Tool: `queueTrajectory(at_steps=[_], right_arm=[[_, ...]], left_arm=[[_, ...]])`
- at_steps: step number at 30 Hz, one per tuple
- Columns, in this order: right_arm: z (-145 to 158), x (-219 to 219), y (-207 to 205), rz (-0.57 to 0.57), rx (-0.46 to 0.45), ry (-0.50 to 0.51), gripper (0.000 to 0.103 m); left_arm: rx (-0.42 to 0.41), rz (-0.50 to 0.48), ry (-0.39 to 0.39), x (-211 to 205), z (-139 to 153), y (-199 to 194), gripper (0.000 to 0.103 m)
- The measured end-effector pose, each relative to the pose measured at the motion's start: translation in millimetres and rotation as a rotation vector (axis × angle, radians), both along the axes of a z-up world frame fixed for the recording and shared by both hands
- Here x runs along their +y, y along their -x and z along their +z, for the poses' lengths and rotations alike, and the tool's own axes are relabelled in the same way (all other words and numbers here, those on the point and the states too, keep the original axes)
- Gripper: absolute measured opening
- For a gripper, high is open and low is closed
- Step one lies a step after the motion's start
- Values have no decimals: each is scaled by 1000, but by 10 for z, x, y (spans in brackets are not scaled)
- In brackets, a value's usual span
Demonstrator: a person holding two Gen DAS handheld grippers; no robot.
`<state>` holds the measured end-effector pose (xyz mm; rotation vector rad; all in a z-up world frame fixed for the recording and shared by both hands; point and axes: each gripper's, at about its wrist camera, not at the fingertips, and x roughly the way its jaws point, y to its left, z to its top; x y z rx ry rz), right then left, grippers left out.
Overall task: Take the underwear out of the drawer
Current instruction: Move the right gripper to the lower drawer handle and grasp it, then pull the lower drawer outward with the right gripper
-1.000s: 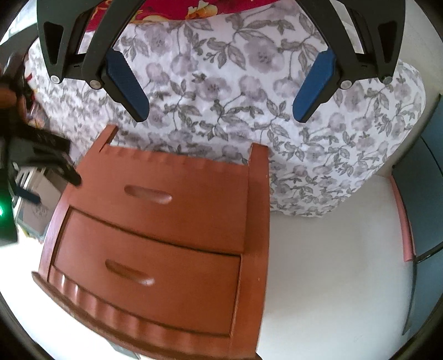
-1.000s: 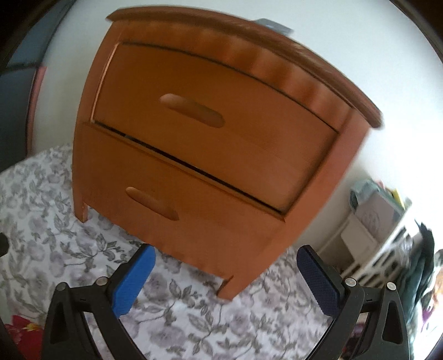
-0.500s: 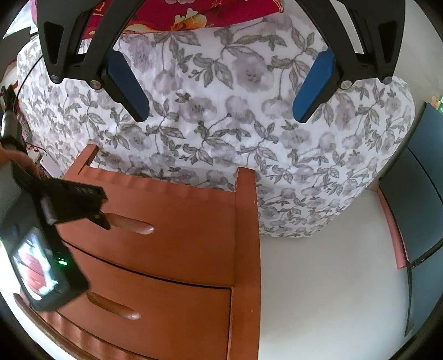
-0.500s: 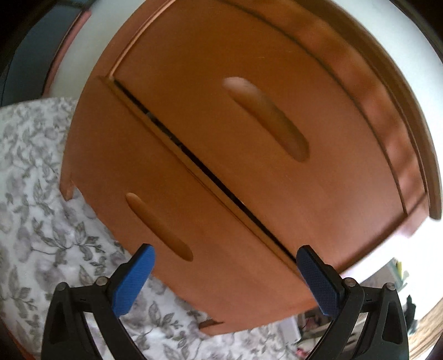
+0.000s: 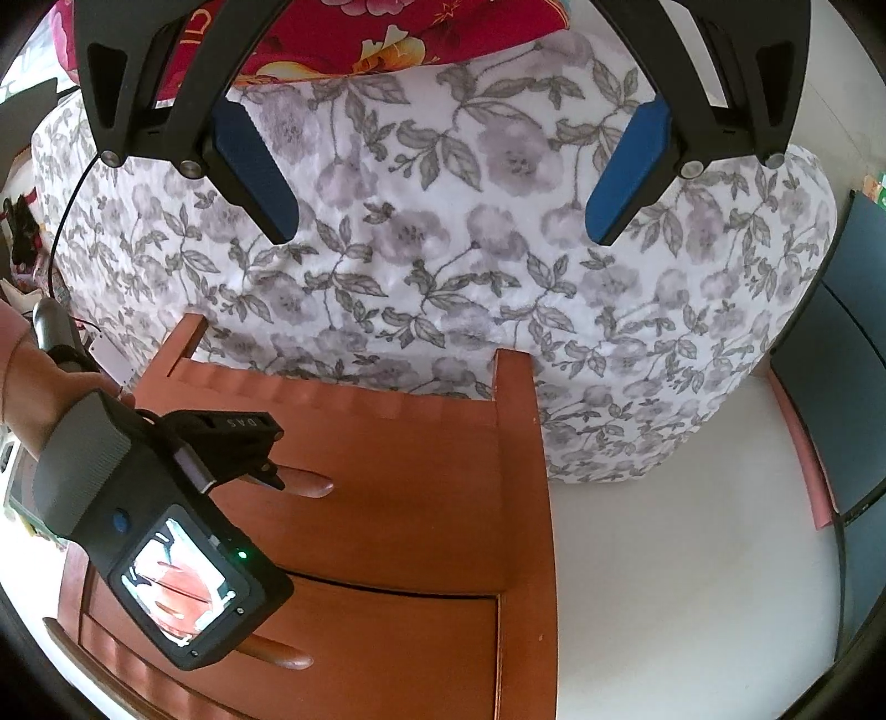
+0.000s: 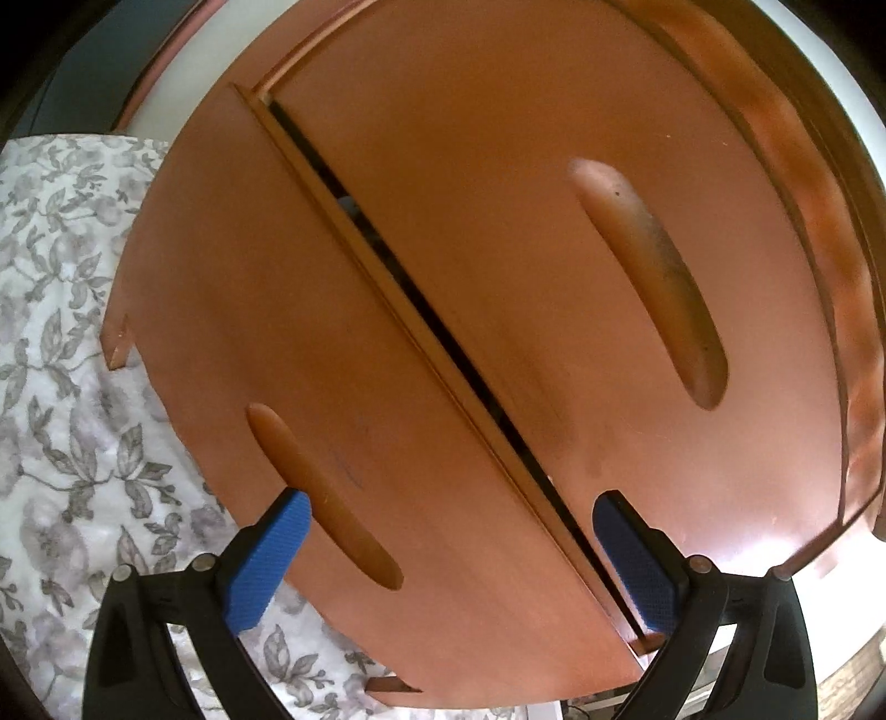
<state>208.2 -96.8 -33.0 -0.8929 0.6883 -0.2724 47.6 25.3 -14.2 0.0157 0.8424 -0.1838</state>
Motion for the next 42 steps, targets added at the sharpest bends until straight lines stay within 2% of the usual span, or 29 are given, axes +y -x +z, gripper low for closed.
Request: queueTrajectory(at_steps=[6,11,14,24,36,42], right_arm=[[-14,-12,-91,-29,12,-3,102],[12,-16,-94,-52,-5,-5,96],[-105,-2,-112,-54,-12,6,93],[-145,67,-63,-57,-13,28,90],[-8,183,278,-35,14,6,89],[162,245,448,-31,42,-64,85]], left_arm=[[-12,-2,6,11,-5,-1,103],[-21,-3,8,-1,-18,-8,103],[-22,-3,9,-7,-22,-11,103],[-13,-10,11,-4,-45,-30,103],[7,-12,11,-2,-72,-43,103],[11,-21,9,-2,-81,-40,103]])
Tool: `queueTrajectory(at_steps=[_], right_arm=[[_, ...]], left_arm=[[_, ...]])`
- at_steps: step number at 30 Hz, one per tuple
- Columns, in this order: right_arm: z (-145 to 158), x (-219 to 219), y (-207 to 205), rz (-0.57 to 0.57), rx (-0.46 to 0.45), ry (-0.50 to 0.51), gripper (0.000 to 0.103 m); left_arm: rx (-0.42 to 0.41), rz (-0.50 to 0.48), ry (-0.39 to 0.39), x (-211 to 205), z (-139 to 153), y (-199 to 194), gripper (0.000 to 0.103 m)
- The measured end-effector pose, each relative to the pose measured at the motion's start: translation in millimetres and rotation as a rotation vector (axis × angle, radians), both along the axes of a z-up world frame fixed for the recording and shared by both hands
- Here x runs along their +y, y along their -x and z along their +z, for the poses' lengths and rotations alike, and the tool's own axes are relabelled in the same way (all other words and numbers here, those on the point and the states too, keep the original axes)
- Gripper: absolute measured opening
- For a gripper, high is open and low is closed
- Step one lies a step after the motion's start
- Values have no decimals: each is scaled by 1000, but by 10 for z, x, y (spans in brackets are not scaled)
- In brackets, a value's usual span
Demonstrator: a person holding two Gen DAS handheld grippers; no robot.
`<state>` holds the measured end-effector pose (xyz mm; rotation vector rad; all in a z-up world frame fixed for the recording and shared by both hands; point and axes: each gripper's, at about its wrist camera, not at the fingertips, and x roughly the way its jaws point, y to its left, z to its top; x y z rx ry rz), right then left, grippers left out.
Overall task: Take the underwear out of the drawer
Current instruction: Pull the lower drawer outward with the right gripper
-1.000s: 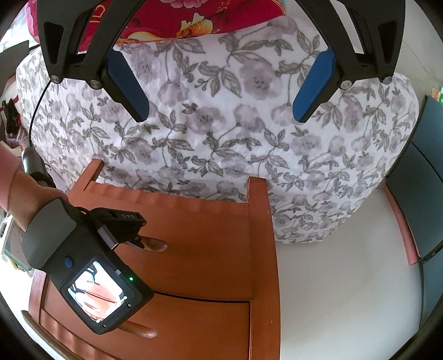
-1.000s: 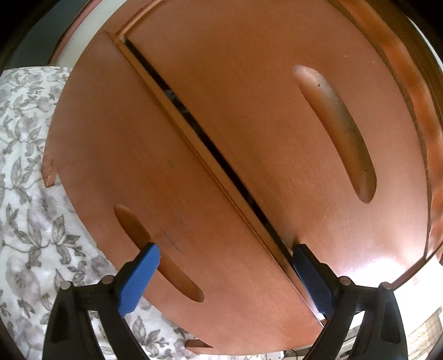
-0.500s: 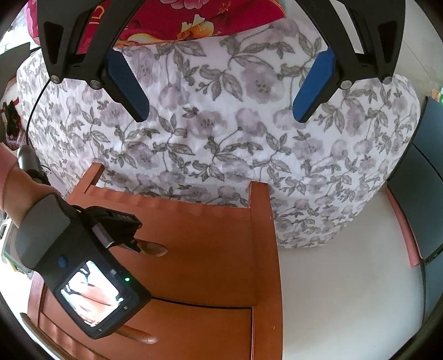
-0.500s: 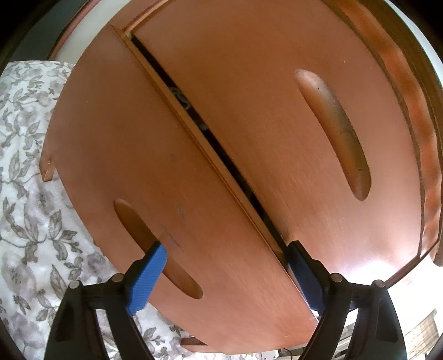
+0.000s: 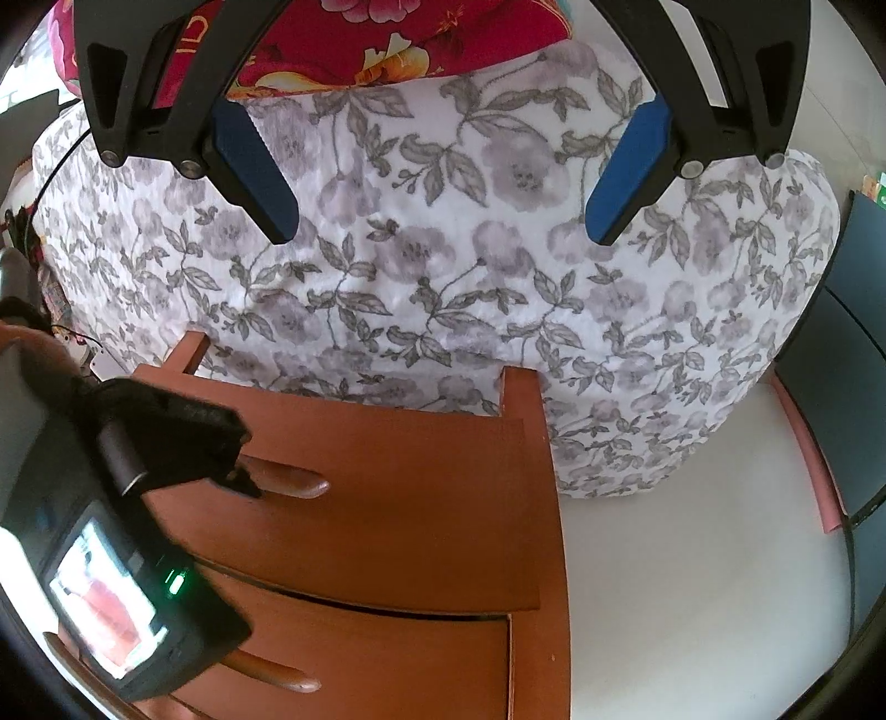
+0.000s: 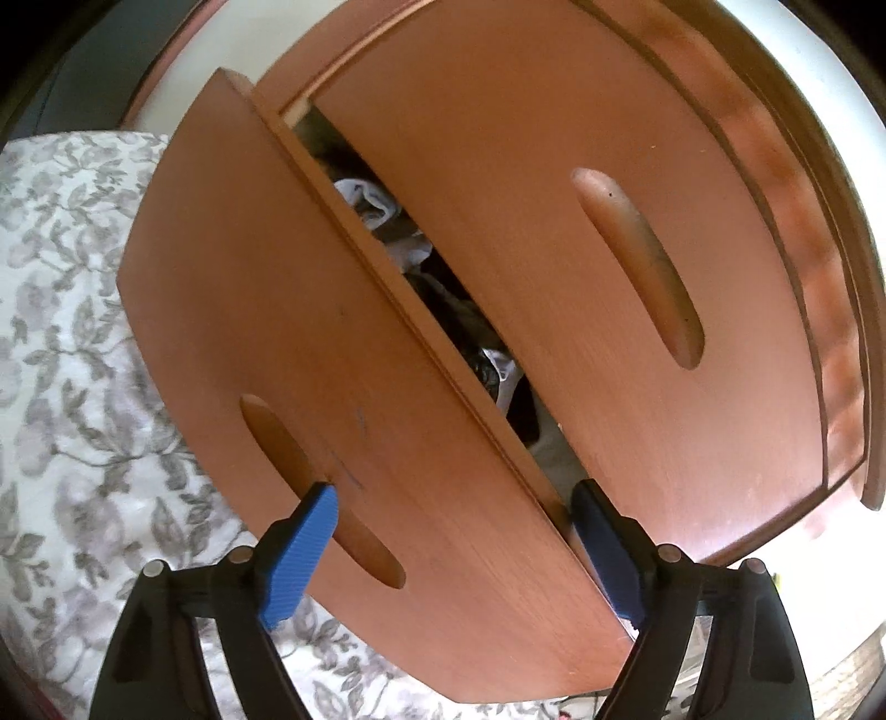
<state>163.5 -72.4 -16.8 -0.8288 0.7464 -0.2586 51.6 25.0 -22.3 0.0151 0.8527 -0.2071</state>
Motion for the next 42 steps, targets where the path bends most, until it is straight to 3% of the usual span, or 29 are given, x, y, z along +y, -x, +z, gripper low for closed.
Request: queueTrajectory(at_steps=[12,18,27,42], right_arm=[[468,-304,-77,9,161,-246,82],[352,-340,-294,5,259,-272,83],[367,-375,-225,-10,244,-344,84],[505,-129,409,46,227,-323,84]], left_arm=[[16,-11,0,5,-21,14,103],[24,-18,0,-2,-32,7,103],[13,-16,-3,-11,-15,33,103],[-2,-16,-31,-25,25,109,103]])
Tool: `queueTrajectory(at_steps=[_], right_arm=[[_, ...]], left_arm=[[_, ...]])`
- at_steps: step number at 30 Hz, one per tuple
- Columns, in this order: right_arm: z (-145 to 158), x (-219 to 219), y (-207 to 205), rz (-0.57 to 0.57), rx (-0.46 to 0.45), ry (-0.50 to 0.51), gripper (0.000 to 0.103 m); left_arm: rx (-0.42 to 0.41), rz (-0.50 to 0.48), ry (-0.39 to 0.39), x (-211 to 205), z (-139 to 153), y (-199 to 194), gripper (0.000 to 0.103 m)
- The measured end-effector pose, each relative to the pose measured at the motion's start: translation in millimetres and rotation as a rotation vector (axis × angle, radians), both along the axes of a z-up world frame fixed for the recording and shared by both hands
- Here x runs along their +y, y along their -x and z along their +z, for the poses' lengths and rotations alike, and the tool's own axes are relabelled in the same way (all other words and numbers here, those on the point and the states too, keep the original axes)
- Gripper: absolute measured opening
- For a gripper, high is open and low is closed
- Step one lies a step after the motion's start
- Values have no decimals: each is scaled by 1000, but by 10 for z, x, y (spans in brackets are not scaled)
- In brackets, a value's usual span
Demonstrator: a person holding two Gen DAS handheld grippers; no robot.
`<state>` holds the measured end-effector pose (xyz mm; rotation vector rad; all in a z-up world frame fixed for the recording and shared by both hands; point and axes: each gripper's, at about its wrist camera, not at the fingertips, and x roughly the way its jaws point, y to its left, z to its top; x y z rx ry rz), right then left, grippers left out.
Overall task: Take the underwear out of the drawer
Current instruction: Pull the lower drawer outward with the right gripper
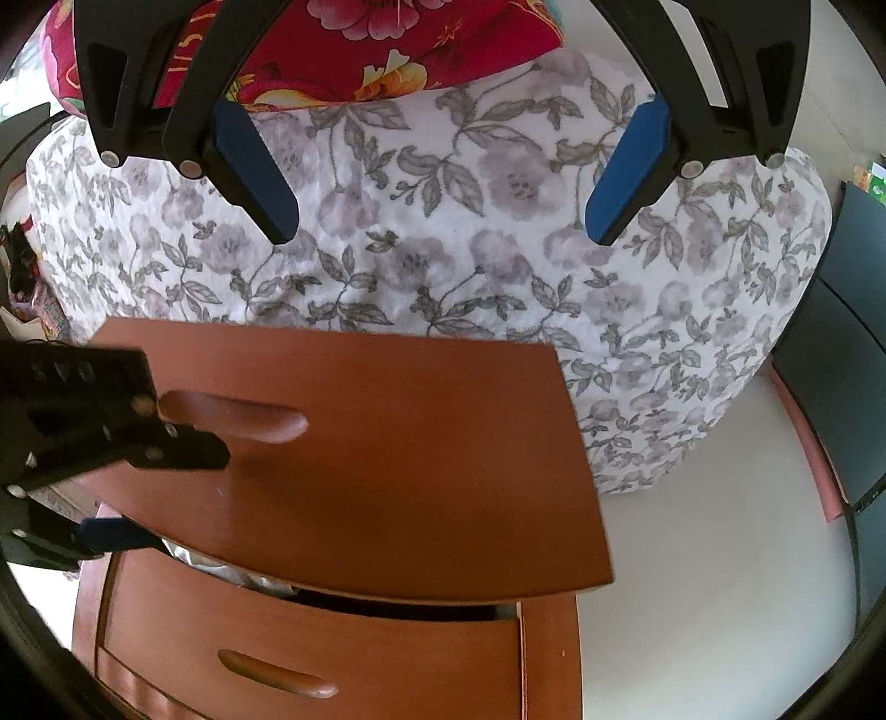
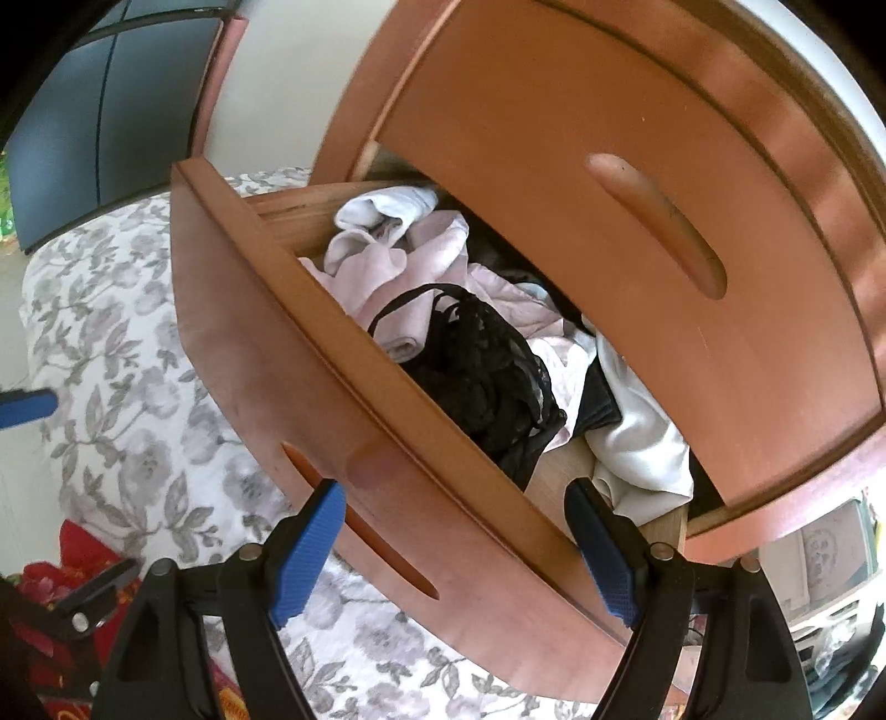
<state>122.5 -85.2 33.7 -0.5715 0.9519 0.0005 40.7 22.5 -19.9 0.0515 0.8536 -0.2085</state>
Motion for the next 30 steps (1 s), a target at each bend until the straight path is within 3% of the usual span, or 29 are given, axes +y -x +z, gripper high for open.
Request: queueTrajectory(at_steps=[7,15,25,30], right_arm=[[154,13,199,14,14,4,84],[83,114,373,37,5,-12,86],[152,91,330,14,-11,-38,86],[144,104,352,4,-41,-33,86]], left_arm=[[-5,-1,-9,-15,6,19,103],[-13,-3,-14,-24,24,55,103],[-21,-2,-22,-39,36,80,103],[-80,39,-45,-18,104,150,103]])
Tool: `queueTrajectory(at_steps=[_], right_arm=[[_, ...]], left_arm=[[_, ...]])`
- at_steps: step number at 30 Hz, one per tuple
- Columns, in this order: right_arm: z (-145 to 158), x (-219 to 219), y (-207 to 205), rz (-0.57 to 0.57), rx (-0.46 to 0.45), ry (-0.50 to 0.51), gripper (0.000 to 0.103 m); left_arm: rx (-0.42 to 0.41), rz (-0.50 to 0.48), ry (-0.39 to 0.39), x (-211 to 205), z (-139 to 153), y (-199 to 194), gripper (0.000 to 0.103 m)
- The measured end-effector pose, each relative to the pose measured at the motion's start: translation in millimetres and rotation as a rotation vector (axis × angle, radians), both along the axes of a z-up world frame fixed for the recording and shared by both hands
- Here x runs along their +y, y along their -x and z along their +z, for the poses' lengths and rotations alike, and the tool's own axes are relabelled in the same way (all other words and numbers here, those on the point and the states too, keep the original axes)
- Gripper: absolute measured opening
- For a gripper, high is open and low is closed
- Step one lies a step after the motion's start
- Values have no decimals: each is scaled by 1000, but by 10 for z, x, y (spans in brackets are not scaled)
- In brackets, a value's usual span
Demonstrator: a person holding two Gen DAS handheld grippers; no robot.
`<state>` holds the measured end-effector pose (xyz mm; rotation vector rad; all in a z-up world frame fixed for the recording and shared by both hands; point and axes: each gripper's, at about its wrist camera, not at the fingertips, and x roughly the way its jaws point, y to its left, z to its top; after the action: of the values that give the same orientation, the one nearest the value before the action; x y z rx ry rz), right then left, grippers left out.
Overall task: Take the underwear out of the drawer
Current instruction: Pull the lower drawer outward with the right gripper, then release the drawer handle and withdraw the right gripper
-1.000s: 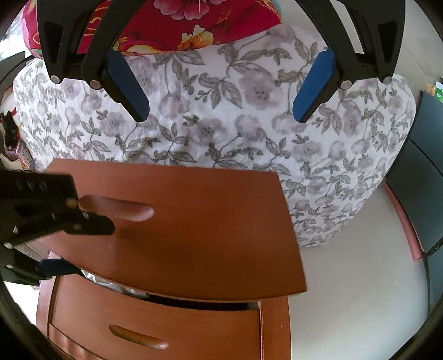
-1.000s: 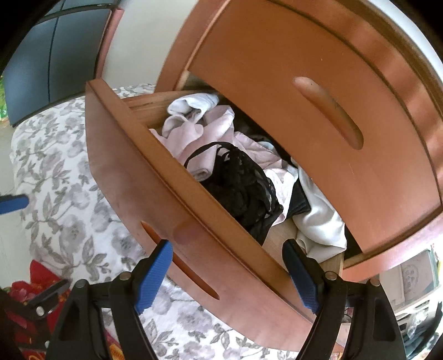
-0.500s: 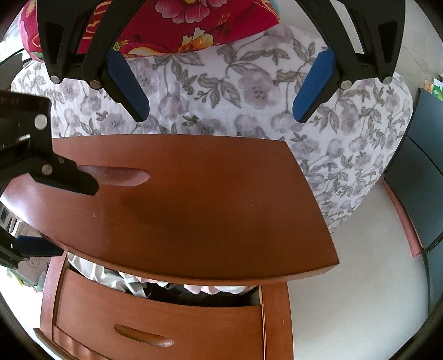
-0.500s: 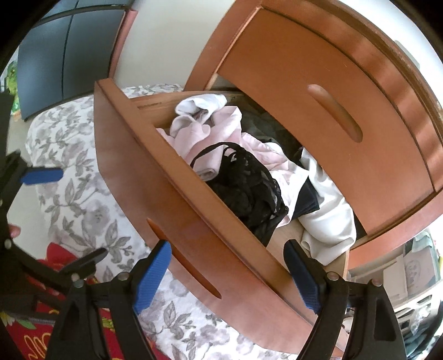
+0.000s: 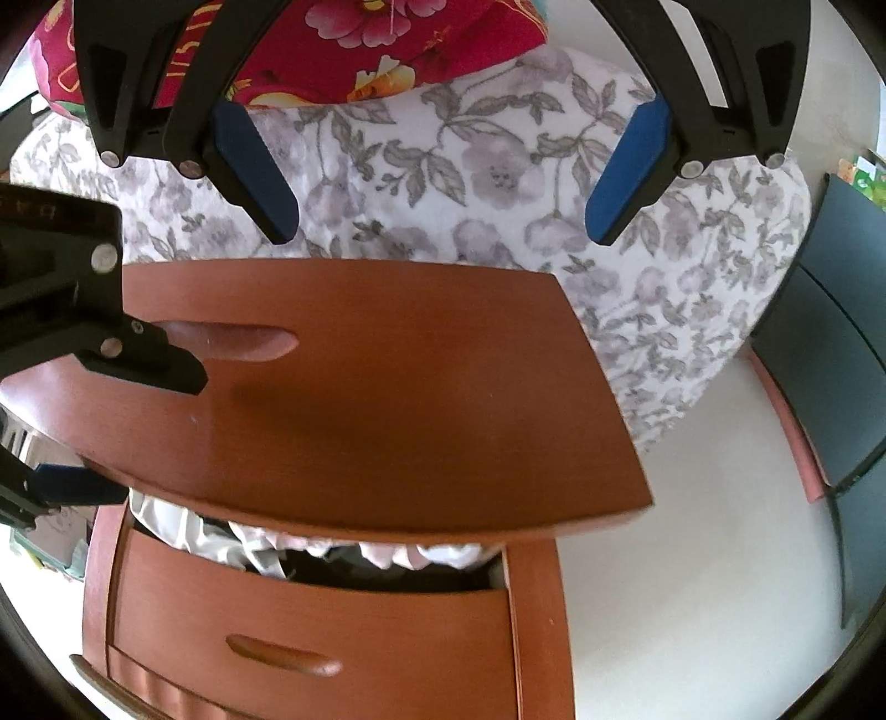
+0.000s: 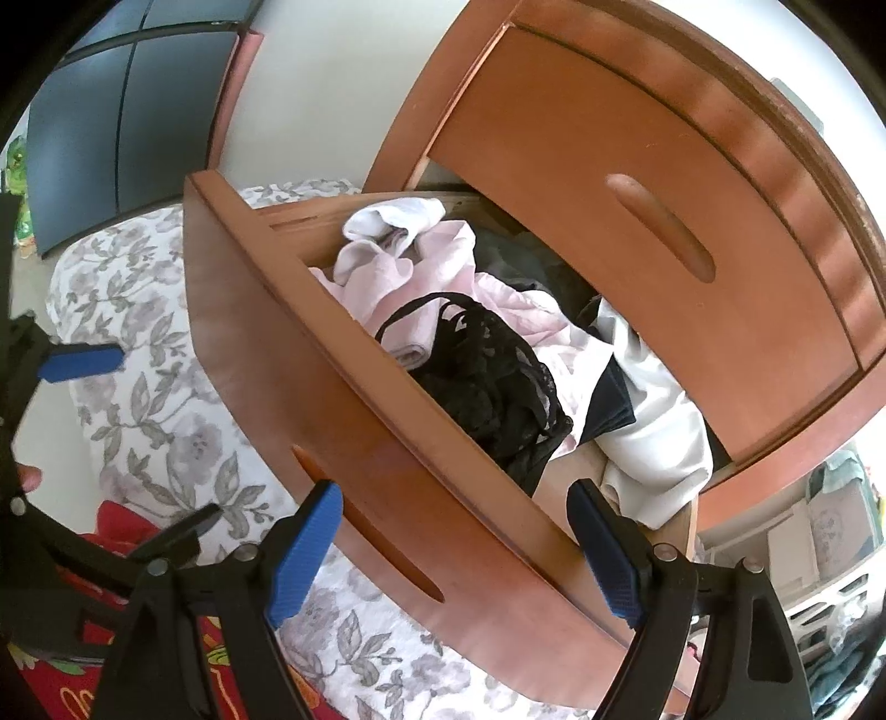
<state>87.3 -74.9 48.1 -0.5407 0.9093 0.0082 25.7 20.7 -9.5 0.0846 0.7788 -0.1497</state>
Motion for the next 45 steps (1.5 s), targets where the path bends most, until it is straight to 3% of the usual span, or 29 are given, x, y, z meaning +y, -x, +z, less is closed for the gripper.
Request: queueTrajectory(at_steps=[4,13,18,28,33,35,45], right_arm=[[137,-139,52,-71,-46,-114,85],[460,-410,541,-249,-232,-241,85],[472,-513,794,-386,-311,-329,86],[209,-604,976,-518,-301,-389,92],[138,-634,1015,-537,-308,-400,93],[129,-653,1021,-539,-312,-410,99],[80,-739,1052,-563,-346,-426,103]], left_arm=[[-37,27,-9,28,42,45,103],[-77,85,0,102,83,104,103],[-75,103,5,125,74,114,103],[-127,129,20,207,202,208,103],[-98,104,30,208,285,189,103],[-92,89,45,201,351,192,103],[-125,19,60,183,1000,114,103]])
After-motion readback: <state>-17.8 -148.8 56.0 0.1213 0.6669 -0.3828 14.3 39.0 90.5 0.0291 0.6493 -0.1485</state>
